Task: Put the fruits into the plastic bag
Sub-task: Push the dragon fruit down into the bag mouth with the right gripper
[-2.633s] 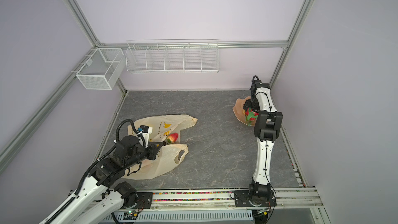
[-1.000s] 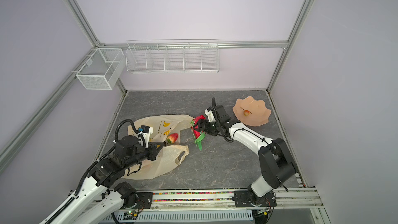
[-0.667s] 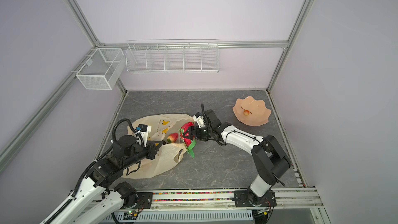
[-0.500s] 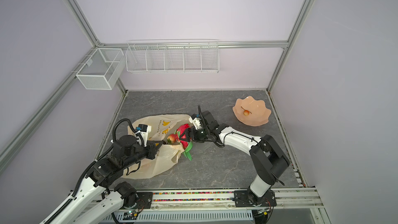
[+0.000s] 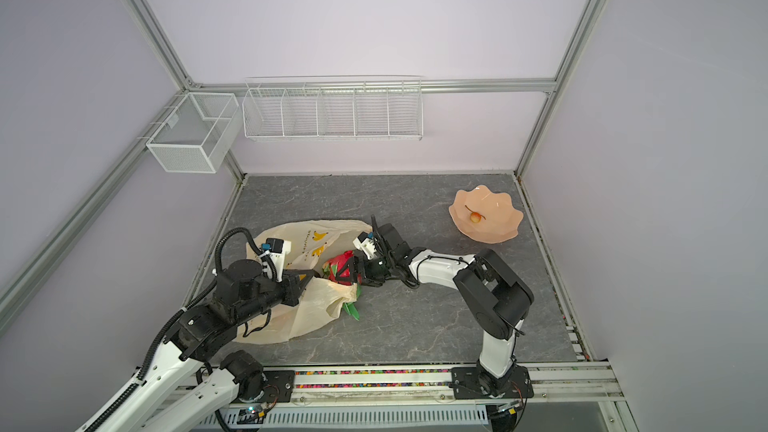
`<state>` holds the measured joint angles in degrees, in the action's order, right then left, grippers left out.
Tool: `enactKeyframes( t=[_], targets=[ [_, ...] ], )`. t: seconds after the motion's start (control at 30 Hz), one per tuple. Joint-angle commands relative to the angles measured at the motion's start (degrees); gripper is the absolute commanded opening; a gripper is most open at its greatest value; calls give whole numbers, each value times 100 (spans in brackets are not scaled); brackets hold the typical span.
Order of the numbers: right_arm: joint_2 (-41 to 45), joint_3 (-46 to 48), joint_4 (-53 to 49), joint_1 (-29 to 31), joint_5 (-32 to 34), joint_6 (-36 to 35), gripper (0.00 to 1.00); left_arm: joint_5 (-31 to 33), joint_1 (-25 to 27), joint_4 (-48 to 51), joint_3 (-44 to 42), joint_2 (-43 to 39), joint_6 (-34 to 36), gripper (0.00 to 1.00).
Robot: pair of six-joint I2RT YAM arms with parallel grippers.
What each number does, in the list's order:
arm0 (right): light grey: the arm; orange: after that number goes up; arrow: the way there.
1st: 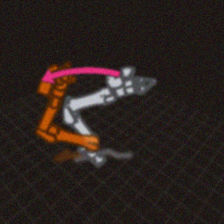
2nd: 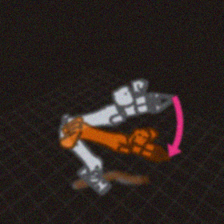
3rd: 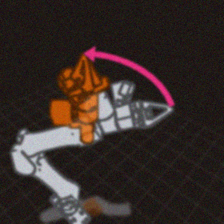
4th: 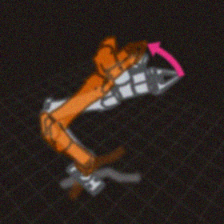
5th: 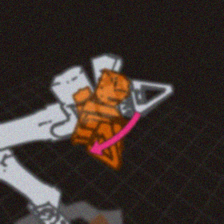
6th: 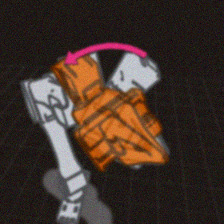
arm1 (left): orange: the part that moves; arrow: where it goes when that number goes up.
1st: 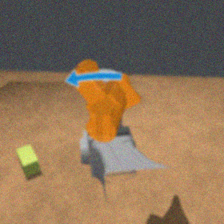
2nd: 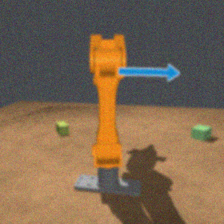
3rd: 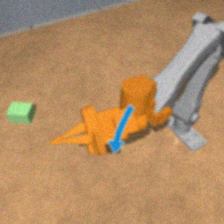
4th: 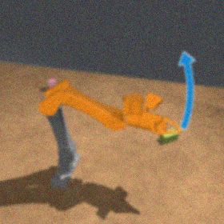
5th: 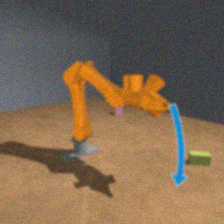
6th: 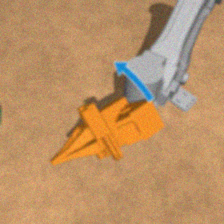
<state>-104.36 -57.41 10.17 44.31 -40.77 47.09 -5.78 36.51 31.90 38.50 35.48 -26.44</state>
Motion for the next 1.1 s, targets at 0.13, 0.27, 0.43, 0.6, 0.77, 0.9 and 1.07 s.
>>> enactKeyframes(
  t=[0.13, 0.27, 0.43, 0.6, 0.77, 0.9, 1.07],
  targets=[
    [-515, -261, 1240, 90, -537, 690, 57, -86, 23, -257, 202, -29, 34, 0],
    [-884, -531, 1716, 79, -639, 1071, 56, -306, 23, -342, 202, -42, 93, 0],
    [-1132, -947, 1803, 33, -681, 1243, 56, -482, 23, -153, 180, -65, 185, 0],
    [-1242, -1215, 1542, -99, -732, 1154, 56, -422, 23, 77, 140, -255, 250, 0],
    [-1422, -1566, 1279, -195, -740, 1103, 55, -380, 23, 187, 99, -389, 279, 0],
    [-1667, -1895, 1518, -172, -712, 1396, 55, -403, 23, 159, 85, -317, 286, 0],
    [-1862, -1986, 2602, -175, -597, 2268, 55, -389, 23, 211, 109, -235, 292, 0]
  ],
)
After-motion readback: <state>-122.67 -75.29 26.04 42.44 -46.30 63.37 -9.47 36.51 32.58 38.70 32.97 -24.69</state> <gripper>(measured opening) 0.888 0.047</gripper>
